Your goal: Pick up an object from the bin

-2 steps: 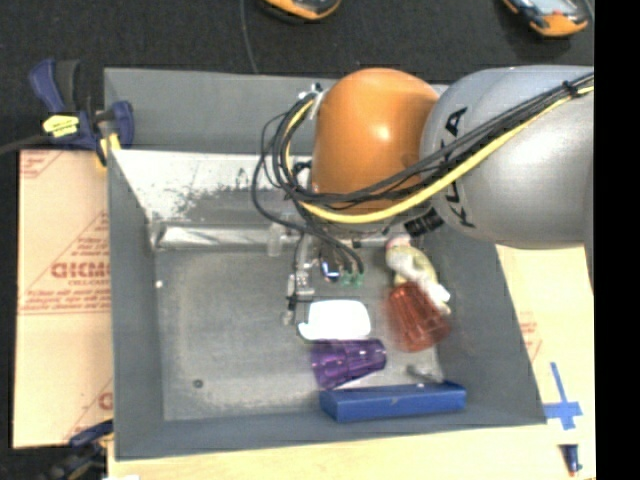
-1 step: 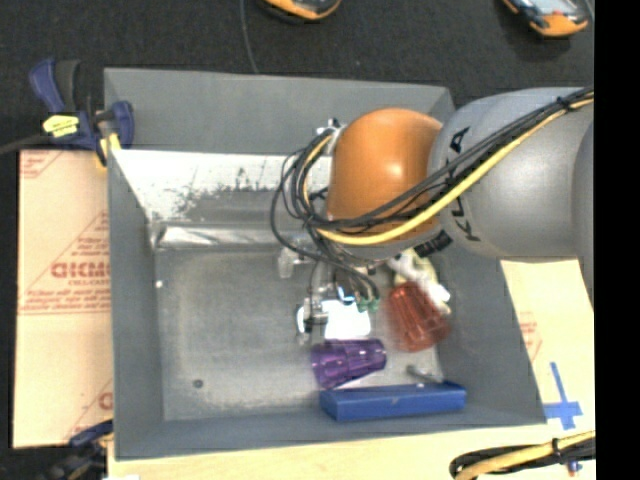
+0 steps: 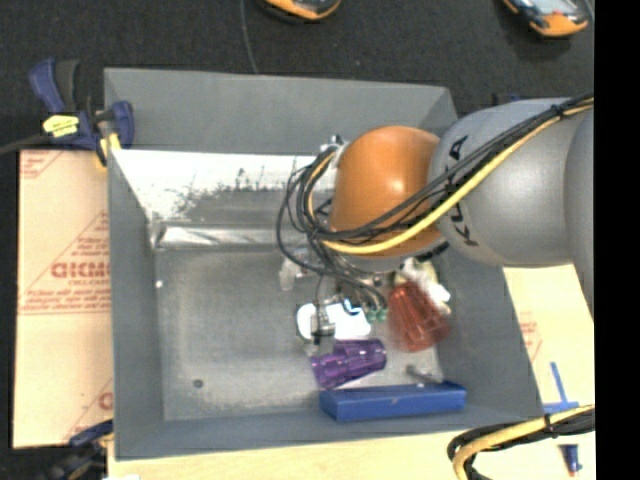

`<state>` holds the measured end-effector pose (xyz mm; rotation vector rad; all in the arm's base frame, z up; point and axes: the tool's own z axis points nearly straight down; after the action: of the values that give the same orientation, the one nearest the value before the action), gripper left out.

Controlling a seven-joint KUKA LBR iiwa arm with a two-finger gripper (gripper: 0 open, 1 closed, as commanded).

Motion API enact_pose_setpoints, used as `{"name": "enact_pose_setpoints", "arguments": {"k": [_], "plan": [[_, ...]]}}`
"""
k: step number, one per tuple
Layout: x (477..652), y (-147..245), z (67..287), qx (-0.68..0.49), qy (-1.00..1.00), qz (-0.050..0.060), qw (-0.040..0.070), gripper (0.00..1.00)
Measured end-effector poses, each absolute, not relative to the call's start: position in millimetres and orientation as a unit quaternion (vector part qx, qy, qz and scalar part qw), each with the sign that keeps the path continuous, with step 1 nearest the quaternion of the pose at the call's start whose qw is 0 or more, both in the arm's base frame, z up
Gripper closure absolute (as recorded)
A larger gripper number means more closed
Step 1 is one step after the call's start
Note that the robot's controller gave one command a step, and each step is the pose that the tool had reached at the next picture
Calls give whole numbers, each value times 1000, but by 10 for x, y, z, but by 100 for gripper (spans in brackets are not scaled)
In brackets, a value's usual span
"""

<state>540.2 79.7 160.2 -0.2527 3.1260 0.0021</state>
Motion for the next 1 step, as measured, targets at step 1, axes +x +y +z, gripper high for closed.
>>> {"name": "enact_pose_setpoints", "arguments": {"k": [1], "plan": [[5196, 420, 1251, -128, 992, 0, 4, 0]]}}
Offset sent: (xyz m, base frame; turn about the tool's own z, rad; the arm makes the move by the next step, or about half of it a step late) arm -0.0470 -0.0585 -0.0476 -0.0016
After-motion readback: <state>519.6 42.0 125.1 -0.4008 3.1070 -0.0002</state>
